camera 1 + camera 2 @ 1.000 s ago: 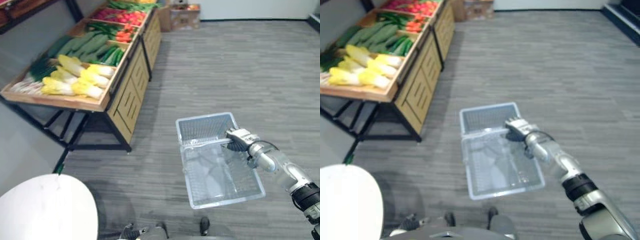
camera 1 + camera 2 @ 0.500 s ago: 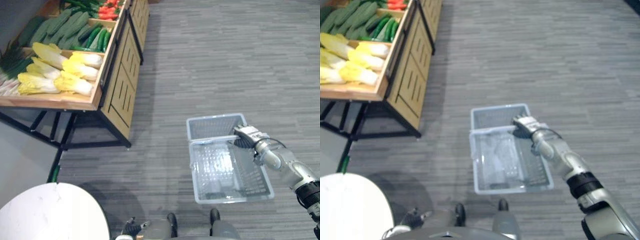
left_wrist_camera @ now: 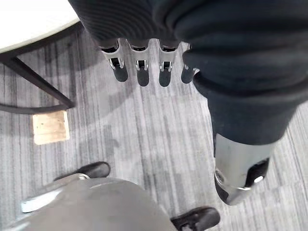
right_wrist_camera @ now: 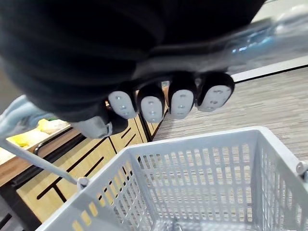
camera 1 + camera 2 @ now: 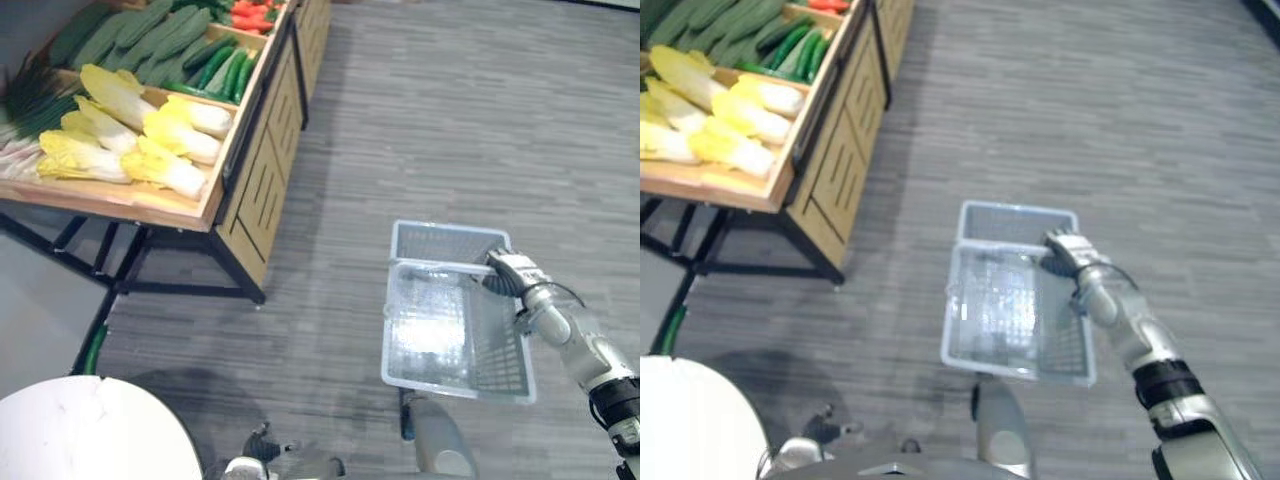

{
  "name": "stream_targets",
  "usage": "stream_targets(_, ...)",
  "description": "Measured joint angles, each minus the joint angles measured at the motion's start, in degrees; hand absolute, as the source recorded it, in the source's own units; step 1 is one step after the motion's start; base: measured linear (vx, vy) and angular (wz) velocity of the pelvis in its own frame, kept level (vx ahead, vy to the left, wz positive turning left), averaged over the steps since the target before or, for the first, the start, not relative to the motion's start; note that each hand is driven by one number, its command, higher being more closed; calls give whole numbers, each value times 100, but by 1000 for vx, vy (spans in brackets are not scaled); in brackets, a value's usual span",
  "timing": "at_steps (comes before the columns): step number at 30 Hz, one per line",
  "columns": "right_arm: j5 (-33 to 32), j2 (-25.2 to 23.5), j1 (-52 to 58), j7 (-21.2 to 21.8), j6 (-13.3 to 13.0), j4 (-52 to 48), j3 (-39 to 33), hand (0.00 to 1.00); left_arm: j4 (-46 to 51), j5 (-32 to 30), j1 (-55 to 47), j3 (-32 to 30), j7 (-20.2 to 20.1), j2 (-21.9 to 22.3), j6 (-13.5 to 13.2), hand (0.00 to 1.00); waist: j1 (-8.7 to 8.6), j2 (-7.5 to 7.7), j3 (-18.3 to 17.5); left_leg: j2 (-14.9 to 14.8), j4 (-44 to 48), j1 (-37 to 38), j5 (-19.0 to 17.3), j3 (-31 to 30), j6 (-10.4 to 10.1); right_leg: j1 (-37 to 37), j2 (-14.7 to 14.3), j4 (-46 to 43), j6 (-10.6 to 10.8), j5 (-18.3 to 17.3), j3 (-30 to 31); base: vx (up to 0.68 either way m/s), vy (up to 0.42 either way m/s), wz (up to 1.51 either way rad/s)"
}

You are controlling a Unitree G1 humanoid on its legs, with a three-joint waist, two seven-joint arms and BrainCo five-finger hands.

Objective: Pick vegetable in the basket

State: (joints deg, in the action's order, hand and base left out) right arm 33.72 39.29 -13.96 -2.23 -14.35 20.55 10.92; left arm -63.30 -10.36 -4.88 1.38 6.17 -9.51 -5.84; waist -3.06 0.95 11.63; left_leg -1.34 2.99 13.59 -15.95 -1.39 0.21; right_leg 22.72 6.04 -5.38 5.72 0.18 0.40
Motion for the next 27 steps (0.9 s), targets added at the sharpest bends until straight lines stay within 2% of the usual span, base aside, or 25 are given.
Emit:
stream_targets(1, 1, 5, 34, 0, -3, -14, -54, 100, -4, -1, -12, -63, -17, -65, 2, 0, -3, 58, 7, -2, 2, 97, -90, -72, -86, 24, 49, -48, 18, 250, -25, 456, -284, 58)
stream_targets(2, 3, -24, 84, -2, 15, -9, -182, 100, -17, -4, -19, -136, -23, -64, 18, 0, 30, 8, -12, -162, 54, 170, -168, -144, -173, 77, -36, -319, 69, 697, -87, 369, -240, 32)
stream_targets(3, 3, -25, 93, -1, 15, -10, -222, 100, -16, -6, -14, -143, -25, -52, 16, 0, 18, -37, -26, -244, 156, 117, -161, -204, -176, 112, -113, -442, 68, 696, -142, 557, -353, 30)
stream_targets(4, 4, -22, 166, 1, 21, -12, -375, 100, -45, -16, 37, -224, -44, 16, 10, 0, 13, -112, -39, -444, 550, -51, -109, -365, -206, 117, -258, -617, -21, 651, -322, 454, -293, 22)
stream_targets(5, 3, -17, 197, 1, 30, -11, -430, 100, -52, -30, 38, -267, -47, 65, 9, 0, 10, -157, -65, -524, 736, -136, -67, -444, -246, 109, -319, -703, -152, 568, -409, 555, -330, 21)
stream_targets(7, 5, 28, 218, 2, 60, -29, -515, 100, -122, -174, 25, -427, -94, 117, -3, 0, 5, -223, -109, -613, 1474, -381, 277, -707, -334, -52, -443, -949, -487, 395, -548, 411, -222, 8)
stream_targets(8, 13, 42, 216, 1, 88, -52, -536, 100, -158, -195, 20, -478, -95, 133, -12, 0, 13, -232, -115, -575, 1860, -484, 566, -759, -358, -207, -470, -952, -611, 307, -568, 426, -229, -5)
stream_targets(9, 13, 93, 209, 2, 117, -53, -534, 100, -172, -208, -10, -556, -95, 189, -11, 0, 23, -259, -136, -503, 2457, -673, 1063, -849, -470, -446, -497, -861, -713, 233, -574, 423, -217, -9)
stream_targets(10, 11, 112, 208, 2, 117, -63, -534, 100, -173, -208, -31, -625, -93, 221, -5, 0, 48, -277, -160, -454, 2736, -774, 1379, -901, -581, -562, -502, -811, -754, 204, -587, 418, -173, -16)
stream_targets(11, 7, 124, 210, 2, 118, -135, -528, 100, -163, -206, -100, -654, -91, 245, 11, 0, 123, -293, -182, -350, 3179, -959, 2216, -879, -896, -847, -491, -657, -828, 140, -593, 416, -134, -16)
stream_targets(12, 5, 128, 216, 1, 118, -213, -503, 100, -148, -199, -157, -669, -93, 241, 9, 0, 168, -283, -179, -344, 3546, -1088, 2773, -764, -1076, -1165, -458, -438, -854, 55, -512, 408, -120, -4)
stream_targets(13, 4, 135, 216, -1, 125, -221, -492, 100, -149, -177, -171, -681, -90, 258, 2, 0, 181, -274, -165, -464, 4120, -1362, 2507, -517, -994, -1443, -464, -242, -884, -2, -542, 440, -132, 18)
stream_targets(14, 4, 118, 216, -3, 152, -220, -423, 100, -95, -167, -171, -717, -83, 254, -20, 0, 231, -323, -179, -637, 4827, -1816, 1806, -50, -636, -1809, -464, -96, -955, -168, -568, 344, -110, 30)
stream_targets(15, 5, 116, 232, -3, 164, -215, -299, 100, -45, -165, -197, -748, -76, 272, -23, 0, 342, -271, -148, -726, 5104, -2194, 1274, 328, -307, -2140, -410, -11, -949, -290, -617, 380, -122, 24)
stream_targets(16, 5, 117, 253, -3, 165, -211, -259, 100, -41, -165, -209, -741, -77, 274, -22, 0, 388, -275, -150, -721, 5100, -2368, 1099, 479, -249, -2285, -373, 8, -966, -311, -686, 290, -61, 14)
stream_targets(17, 3, 119, 320, -2, 163, -210, -205, 100, -36, -145, -226, -731, -78, 279, -21, 0, 497, -272, -155, -727, 4839, -2700, 913, 887, -221, -2531, -300, 48, -881, -402, -753, 328, -35, 22)
stream_targets(19, -3, 106, 422, -3, 139, -218, -158, 100, -20, -94, -253, -727, -61, 295, 3, 0, 506, -271, -157, -651, 3712, -3025, 868, 1493, -206, -2830, -184, 158, -772, -546, -943, 292, 18, 36)
stream_targets(20, -5, 103, 575, -3, 115, -222, -158, 100, -10, -99, -284, -723, -18, 306, 41, 0, 499, -282, -166, -505, 2583, -3043, 967, 1846, -257, -3017, -134, 261, -668, -644, -1055, 370, 85, 45)
stream_targets(21, -5, 99, 737, -1, 112, -219, -154, 100, -11, -106, -350, -677, 0, 336, 82, 0, 490, -348, -207, -340, 1493, -3034, 1241, 2035, -305, -3191, -148, 365, -585, -726, -1141, 405, 111, 39)
stream_targets(23, -4, 89, 878, 15, 113, -202, -139, 100, -44, -114, -462, -645, 16, 403, 109, 0, 511, -479, -286, -216, 463, -3036, 1676, 2070, -322, -3363, -240, 468, -479, -852, -1158, 457, 176, 14)
stream_targets(24, -2, 73, 949, 20, 121, -137, -95, 100, -54, -119, -654, -636, 24, 487, 111, 0, 547, -639, -381, -265, 152, -2965, 1991, 1951, -164, -3562, -389, 432, -360, -1112, -1109, 470, 207, 3)
stream_targets(25, 2, 30, 951, 20, 133, -53, -53, 100, -75, -118, -692, -635, 27, 503, 119, 0, 556, -659, -409, -207, 205, -2881, 2258, 1921, 66, -3667, -345, 356, -345, -1233, -1070, 468, 216, 1)
stream_targets(26, 3, -7, 965, 26, 165, 133, 127, 100, -75, -128, -723, -686, 26, 436, 121, 0, 643, -402, -471, 51, 295, -2772, 2115, 1973, 351, -3670, -100, 50, -342, -1432, -967, 371, 167, 8)
stream_targets(27, 3, 9, 978, 29, 161, 178, 178, 100, -78, -132, -725, -692, 26, 408, 121, 0, 652, -348, -501, 136, 313, -2738, 2014, 1977, 369, -3592, -2, -188, -358, -1456, -864, 541, 271, 11)
